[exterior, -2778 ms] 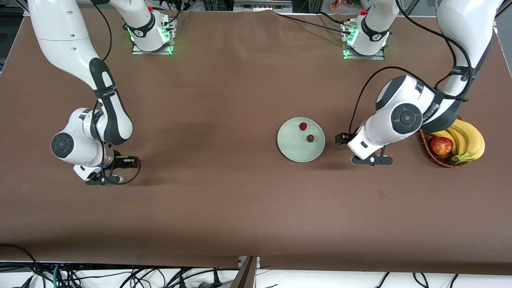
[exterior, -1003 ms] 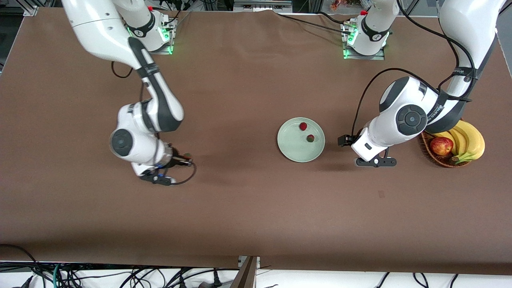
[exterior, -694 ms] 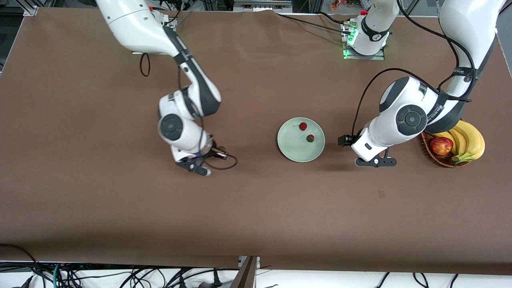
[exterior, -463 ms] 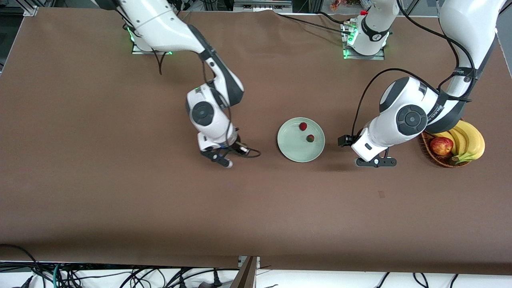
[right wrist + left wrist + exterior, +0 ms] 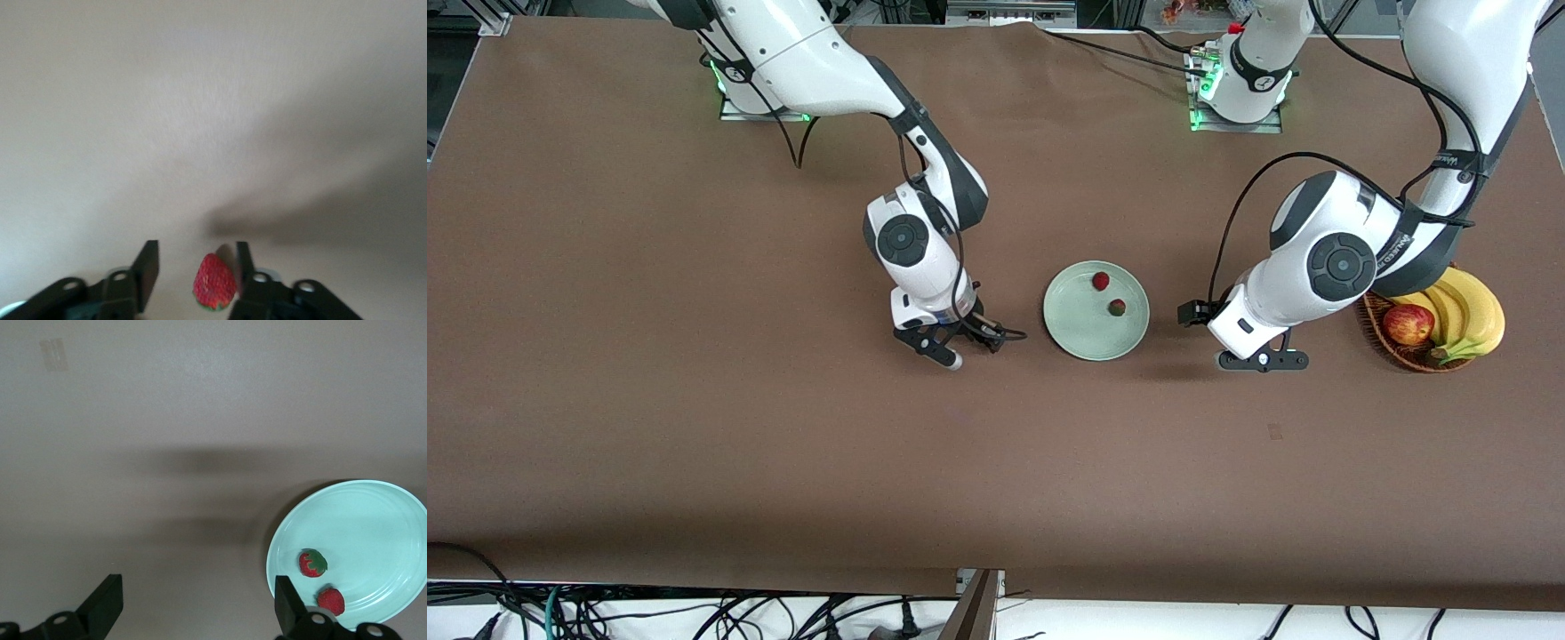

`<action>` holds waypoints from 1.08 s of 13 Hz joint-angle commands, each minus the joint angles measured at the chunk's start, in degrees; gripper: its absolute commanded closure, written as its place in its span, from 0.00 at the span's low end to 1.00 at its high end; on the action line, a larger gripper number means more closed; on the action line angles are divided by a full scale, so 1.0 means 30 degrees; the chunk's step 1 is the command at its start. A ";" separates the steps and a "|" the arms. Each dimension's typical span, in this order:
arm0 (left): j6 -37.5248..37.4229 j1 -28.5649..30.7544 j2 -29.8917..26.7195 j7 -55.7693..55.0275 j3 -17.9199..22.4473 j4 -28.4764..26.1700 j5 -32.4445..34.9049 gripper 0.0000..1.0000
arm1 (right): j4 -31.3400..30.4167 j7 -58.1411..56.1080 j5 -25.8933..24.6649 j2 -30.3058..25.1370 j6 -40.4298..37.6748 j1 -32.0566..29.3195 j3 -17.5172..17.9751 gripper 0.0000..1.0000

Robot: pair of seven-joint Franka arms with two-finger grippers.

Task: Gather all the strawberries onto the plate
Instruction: 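Carry the third strawberry with the right gripper and set it beside the plate, then grasp the third strawberry with the left gripper while the right gripper withdraws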

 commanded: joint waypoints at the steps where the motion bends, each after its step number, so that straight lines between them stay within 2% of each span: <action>1: 0.0321 0.0161 -0.0197 0.0461 -0.0106 -0.0306 -0.0271 0.00 | 0.0654 -0.0971 -0.0061 -0.1577 -0.3540 -0.1399 0.0006 0.04; 4: 0.0933 -0.1033 -0.0139 -0.1431 -0.0165 -0.0132 -0.0329 0.00 | 0.0659 -0.5563 0.0026 -0.3715 -0.7820 -0.3744 -0.0139 0.00; 5: 0.1458 -0.2316 0.0122 -0.3154 -0.0136 0.0218 -0.0329 0.00 | 0.0599 -0.5954 0.0027 -0.4389 -0.9166 -0.3982 -0.0779 0.00; 7: 0.2630 -0.5040 0.1203 -0.6380 0.0213 0.1183 0.0310 0.00 | 0.0627 -0.6481 -0.0032 -0.5446 -1.1571 -0.3984 -0.2826 0.00; 9: 0.2870 -0.8201 0.2752 -0.8611 0.1323 0.3285 0.1512 0.00 | 0.0599 -0.9080 0.0201 -0.6675 -1.3534 -0.4042 -0.3712 0.00; 11: 0.2870 -1.1977 0.4103 -0.9788 0.3748 0.5834 0.1488 0.00 | 0.0337 -0.9530 -0.0001 -0.8196 -1.5120 -0.4013 -0.4094 0.00; 14: 0.2928 -1.6818 0.6502 -1.1196 0.7763 0.9202 0.1312 0.00 | -0.0717 -1.2189 -0.0178 -1.0716 -1.6995 -0.4129 -0.5411 0.00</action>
